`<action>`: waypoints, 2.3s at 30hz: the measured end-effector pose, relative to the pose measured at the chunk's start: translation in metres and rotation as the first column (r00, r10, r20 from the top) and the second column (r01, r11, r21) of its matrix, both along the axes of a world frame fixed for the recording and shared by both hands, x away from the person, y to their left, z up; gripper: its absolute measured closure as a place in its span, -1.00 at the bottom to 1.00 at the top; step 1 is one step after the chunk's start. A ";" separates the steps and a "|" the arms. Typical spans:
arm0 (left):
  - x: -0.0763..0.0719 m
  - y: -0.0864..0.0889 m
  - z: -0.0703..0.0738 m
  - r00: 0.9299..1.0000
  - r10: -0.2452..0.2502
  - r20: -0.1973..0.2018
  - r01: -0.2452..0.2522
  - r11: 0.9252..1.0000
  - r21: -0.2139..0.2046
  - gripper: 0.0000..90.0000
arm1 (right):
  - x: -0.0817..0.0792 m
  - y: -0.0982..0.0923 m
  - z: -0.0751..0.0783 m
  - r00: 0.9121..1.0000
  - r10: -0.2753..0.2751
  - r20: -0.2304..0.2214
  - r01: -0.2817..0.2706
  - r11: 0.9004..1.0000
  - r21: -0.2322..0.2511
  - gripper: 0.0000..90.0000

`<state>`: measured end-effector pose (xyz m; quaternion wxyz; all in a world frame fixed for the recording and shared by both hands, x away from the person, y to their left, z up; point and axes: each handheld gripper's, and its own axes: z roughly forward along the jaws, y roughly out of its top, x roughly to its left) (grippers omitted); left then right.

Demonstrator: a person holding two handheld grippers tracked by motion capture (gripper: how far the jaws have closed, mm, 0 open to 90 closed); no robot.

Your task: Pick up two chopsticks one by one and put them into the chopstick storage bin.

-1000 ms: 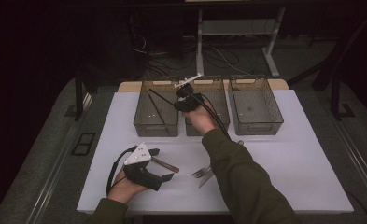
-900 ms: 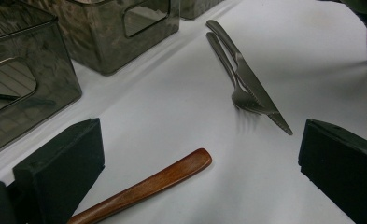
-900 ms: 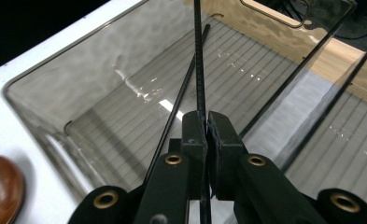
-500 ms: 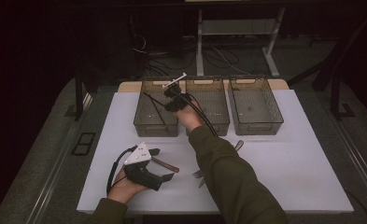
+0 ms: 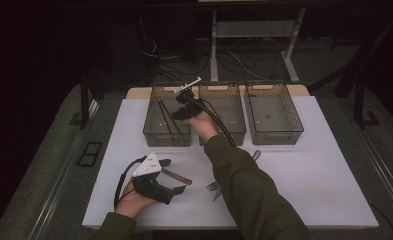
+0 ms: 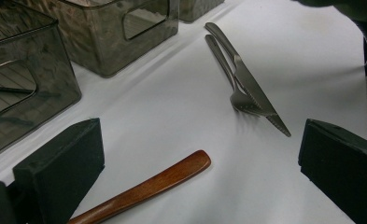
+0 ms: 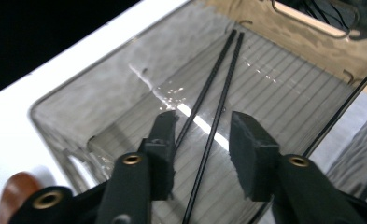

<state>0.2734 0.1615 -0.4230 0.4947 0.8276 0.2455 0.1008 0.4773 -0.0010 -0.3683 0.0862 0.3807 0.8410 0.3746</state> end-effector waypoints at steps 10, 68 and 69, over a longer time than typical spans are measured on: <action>0.000 0.000 0.000 1.000 0.003 0.004 -0.003 1.000 0.006 -1.00 | -0.017 -0.033 0.019 0.996 0.071 0.055 -0.075 0.993 0.086 0.00; -0.001 0.001 0.000 1.000 0.024 0.000 -0.024 1.000 0.008 -1.00 | -0.176 -0.257 -0.040 0.988 0.037 0.151 -0.067 0.978 0.198 -0.38; -0.001 0.001 0.000 1.000 0.026 -0.001 -0.026 1.000 0.008 -1.00 | -0.179 -0.259 -0.042 0.988 0.029 0.149 -0.059 0.978 0.201 -0.39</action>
